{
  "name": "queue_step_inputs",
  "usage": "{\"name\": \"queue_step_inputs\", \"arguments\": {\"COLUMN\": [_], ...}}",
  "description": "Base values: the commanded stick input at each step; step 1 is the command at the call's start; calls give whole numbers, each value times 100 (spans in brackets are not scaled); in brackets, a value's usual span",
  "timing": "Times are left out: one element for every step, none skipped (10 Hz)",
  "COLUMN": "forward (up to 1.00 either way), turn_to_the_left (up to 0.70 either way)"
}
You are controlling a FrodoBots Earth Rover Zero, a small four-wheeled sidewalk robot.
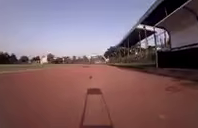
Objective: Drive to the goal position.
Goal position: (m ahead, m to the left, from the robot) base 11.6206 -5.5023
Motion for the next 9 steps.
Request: {"name": "queue_step_inputs", "arguments": {"forward": [70,70,70,70,70,70,70,70,70], "turn_to_the_left": [0,0,0,0,0,0,0,0,0]}}
